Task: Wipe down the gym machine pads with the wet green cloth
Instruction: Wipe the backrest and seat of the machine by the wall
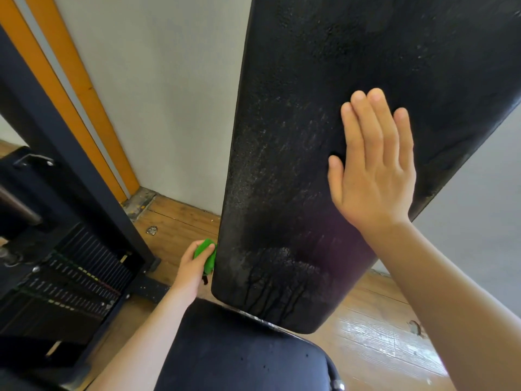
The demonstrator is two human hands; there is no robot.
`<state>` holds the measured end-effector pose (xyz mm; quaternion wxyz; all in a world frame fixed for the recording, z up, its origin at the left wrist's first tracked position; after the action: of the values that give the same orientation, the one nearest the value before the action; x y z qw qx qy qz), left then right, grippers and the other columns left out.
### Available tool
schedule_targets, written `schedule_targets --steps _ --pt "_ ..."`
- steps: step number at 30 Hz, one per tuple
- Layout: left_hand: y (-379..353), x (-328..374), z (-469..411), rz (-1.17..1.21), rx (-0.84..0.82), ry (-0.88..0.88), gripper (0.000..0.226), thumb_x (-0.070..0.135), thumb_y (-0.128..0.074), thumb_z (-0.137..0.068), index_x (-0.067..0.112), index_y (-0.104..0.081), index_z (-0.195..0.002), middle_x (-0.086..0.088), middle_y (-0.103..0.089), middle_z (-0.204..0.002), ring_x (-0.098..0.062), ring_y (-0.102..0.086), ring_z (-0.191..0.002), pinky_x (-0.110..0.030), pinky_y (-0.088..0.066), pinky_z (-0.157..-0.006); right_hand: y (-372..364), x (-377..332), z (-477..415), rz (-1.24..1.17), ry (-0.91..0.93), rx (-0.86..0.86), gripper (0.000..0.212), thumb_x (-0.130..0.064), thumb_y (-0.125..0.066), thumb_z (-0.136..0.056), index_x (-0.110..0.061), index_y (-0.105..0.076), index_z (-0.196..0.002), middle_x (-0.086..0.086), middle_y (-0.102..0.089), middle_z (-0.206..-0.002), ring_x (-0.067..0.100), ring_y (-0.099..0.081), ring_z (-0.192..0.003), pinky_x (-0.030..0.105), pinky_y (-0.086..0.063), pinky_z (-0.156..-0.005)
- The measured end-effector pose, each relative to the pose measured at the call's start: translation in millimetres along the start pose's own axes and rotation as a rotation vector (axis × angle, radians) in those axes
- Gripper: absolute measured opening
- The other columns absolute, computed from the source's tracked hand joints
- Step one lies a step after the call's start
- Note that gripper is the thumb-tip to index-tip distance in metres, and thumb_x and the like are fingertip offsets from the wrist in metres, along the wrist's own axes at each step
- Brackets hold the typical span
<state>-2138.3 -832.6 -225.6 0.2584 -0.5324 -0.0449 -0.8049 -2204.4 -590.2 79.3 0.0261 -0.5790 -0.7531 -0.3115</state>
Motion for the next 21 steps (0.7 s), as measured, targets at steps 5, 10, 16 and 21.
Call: schedule_targets --steps 5,10,16,21 --pt "-2.8 -26.2 -3.8 -0.051 0.03 -0.011 0.016 0.023 -0.051 -0.097 0.014 -0.061 -0.105 -0.012 -0.063 -0.11 -0.025 -0.06 -0.105 -0.037 -0.05 -0.084 -0.8 -0.3 0.9 -0.011 -0.002 -0.008 0.055 -0.025 -0.038 -0.1 0.0 -0.027 -0.148 0.013 -0.024 -0.152 0.03 -0.021 -0.142 0.039 -0.003 -0.121" --pt "8.6 -53.5 -11.2 -0.121 0.016 0.064 0.016 0.018 -0.051 -0.098 0.01 -0.06 -0.108 -0.015 -0.064 -0.111 -0.03 -0.061 -0.106 -0.044 -0.05 -0.09 -2.4 -1.3 0.4 -0.023 0.001 0.017 0.055 -0.024 -0.04 -0.1 0.0 -0.029 -0.147 0.013 -0.026 -0.151 0.03 -0.023 -0.142 0.041 -0.007 -0.121" --pt "22.7 -88.3 -13.1 -0.141 0.12 0.174 0.009 0.018 -0.057 -0.095 0.013 -0.062 -0.1 -0.014 -0.065 -0.103 -0.033 -0.06 -0.105 -0.044 -0.046 -0.092 -2.8 -0.8 0.8 -0.028 0.003 0.023 0.056 -0.025 -0.041 -0.1 0.001 -0.028 -0.148 0.014 -0.025 -0.152 0.031 -0.021 -0.142 0.043 -0.009 -0.121" --pt "16.6 -63.4 -9.1 0.038 0.115 0.148 0.008 0.015 -0.059 -0.094 0.011 -0.064 -0.09 -0.011 -0.066 -0.091 -0.026 -0.062 -0.089 -0.035 -0.048 -0.077 -2.2 0.0 2.8 -0.041 -0.009 0.022 0.056 -0.025 -0.04 -0.1 0.0 -0.027 -0.149 0.014 -0.025 -0.152 0.031 -0.021 -0.143 0.043 -0.009 -0.121"
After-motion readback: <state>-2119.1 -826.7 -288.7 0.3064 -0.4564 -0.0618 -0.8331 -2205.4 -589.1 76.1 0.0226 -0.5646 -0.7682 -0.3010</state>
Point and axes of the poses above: each hand's wrist, its own z-axis away from the middle knuckle, its own y-axis out of the back of the hand, x = y × z, the point moved 4 cm from there along -z, towards the middle knuckle
